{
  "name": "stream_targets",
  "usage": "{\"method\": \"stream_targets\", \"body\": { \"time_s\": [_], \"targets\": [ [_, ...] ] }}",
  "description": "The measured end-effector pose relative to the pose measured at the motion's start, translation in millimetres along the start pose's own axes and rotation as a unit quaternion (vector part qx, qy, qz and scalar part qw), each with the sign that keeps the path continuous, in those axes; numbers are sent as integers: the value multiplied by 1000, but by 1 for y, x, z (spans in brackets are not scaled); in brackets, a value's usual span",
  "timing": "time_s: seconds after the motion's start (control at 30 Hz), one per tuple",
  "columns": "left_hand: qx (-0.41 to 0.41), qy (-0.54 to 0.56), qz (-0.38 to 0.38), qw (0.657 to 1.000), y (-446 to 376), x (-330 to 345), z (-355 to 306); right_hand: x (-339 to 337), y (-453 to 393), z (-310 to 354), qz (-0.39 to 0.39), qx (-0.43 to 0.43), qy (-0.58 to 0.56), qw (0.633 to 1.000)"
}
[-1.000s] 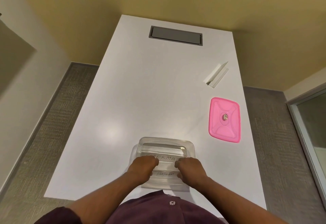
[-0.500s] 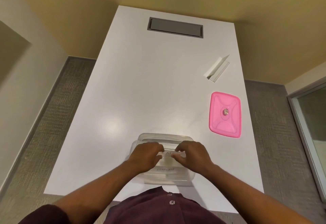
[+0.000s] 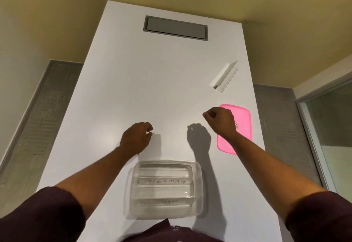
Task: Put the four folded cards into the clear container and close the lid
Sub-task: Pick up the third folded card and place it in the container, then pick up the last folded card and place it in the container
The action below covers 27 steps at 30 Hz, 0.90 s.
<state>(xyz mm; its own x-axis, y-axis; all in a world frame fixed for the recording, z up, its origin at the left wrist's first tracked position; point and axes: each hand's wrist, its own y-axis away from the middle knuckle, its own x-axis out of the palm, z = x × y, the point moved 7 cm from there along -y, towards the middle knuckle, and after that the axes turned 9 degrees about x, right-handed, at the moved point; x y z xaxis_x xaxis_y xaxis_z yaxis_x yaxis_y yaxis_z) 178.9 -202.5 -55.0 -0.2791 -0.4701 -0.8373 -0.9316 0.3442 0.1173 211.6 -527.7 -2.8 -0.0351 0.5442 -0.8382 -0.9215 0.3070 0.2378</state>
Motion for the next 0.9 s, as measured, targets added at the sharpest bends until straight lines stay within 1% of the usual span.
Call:
{"method": "stream_targets", "body": {
  "time_s": [0.1, 0.17, 0.23, 0.3, 0.37, 0.43, 0.57, 0.67, 0.77, 0.9],
  "targets": [
    [-22, -1, 27, 999, -16, 14, 33, -8, -47, -7, -10, 36, -20, 999],
    [-29, -25, 67, 997, -25, 24, 49, -12, -78, -18, -15, 76, -37, 996],
    [-26, -59, 117, 991, -35, 35, 61, -13, -111, -28, -20, 130, -50, 990],
    [-28, -84, 147, 985, -40, 45, 69, -15, -139, -38, -23, 194, -100, 976],
    [-28, -100, 149, 983, -39, 52, 70, -15, -160, -44, -24, 255, -170, 952],
    [-29, -99, 140, 985, -39, 55, 68, -13, -179, -47, -22, 296, -204, 933],
    [-42, -60, 130, 989, -39, 57, 71, 1, -206, -51, -15, 342, -248, 907],
    [-51, -49, 133, 989, -38, 57, 72, 10, -218, -60, -18, 372, -295, 880],
    [-52, -48, 132, 989, -39, 56, 70, 11, -222, -65, -21, 384, -311, 869],
    [-54, -45, 132, 989, -39, 52, 67, 4, -211, -69, -29, 381, -300, 874]
  ]
}}
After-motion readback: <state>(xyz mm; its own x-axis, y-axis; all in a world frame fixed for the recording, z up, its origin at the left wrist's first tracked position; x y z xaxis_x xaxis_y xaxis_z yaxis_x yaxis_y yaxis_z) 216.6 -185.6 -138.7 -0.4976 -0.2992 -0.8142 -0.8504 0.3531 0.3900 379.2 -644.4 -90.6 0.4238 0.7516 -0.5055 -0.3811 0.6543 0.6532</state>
